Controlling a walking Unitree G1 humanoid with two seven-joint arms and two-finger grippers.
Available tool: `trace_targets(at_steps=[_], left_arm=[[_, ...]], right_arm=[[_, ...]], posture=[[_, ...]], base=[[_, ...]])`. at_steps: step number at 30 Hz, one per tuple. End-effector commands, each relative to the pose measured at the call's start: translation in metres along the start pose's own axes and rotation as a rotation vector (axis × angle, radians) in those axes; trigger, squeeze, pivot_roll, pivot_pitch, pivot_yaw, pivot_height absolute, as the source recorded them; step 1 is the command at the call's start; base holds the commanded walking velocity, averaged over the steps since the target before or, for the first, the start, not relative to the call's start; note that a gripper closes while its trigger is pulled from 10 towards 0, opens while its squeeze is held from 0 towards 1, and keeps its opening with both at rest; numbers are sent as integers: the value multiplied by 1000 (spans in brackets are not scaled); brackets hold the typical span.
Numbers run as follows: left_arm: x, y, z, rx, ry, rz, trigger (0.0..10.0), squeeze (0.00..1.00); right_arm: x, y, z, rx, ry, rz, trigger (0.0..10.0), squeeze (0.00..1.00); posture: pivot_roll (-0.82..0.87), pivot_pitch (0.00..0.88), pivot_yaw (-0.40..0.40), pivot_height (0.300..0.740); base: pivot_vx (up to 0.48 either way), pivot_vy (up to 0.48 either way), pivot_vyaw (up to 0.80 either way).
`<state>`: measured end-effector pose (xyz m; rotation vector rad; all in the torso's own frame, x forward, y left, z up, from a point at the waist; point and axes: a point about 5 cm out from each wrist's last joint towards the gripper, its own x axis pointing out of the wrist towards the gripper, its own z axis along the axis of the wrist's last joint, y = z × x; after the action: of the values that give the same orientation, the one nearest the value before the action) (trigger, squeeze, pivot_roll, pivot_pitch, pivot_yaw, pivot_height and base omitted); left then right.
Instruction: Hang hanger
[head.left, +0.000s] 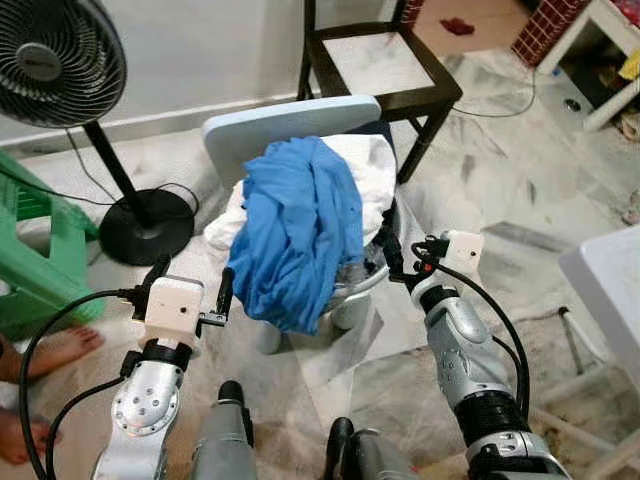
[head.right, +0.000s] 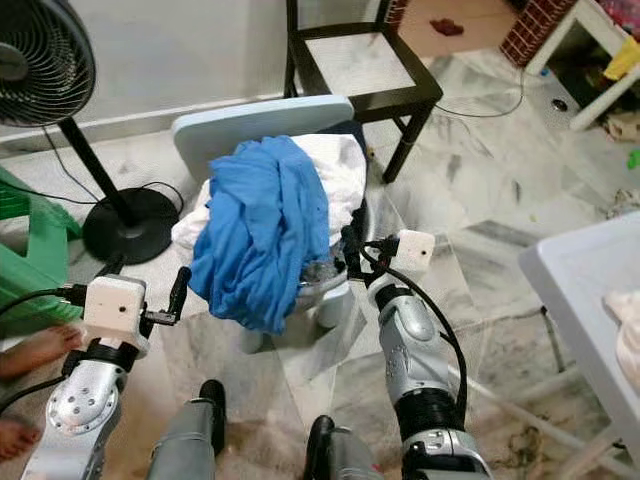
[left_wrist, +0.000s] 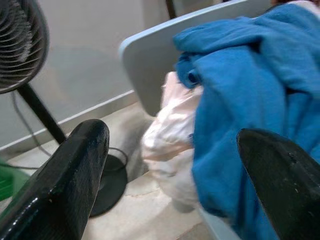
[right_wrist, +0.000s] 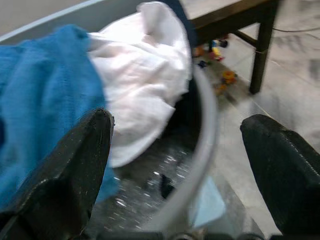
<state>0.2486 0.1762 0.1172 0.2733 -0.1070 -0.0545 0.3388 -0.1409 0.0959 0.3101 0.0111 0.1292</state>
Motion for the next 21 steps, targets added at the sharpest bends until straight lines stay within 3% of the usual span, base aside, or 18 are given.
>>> trace_targets(at_steps=[1,8,21], left_arm=[[-4,0,-3,-4,20,-20,10000,0],[-1,1,-1,-6,17,-16,10000,0],[-1,3,0,-16,17,6,10000,0]], right_arm=[[-6,-5,-7,6,19,-26,10000,0],[-3,11,-7,-28,19,81,10000,0],[-2,21,-6,-41,18,137,10000,0]], posture=[[392,308,-97,740],[395,310,-117,740],[392,331,-135,740]], base=[[0,0,0],[73,0,0],[321,0,-750]])
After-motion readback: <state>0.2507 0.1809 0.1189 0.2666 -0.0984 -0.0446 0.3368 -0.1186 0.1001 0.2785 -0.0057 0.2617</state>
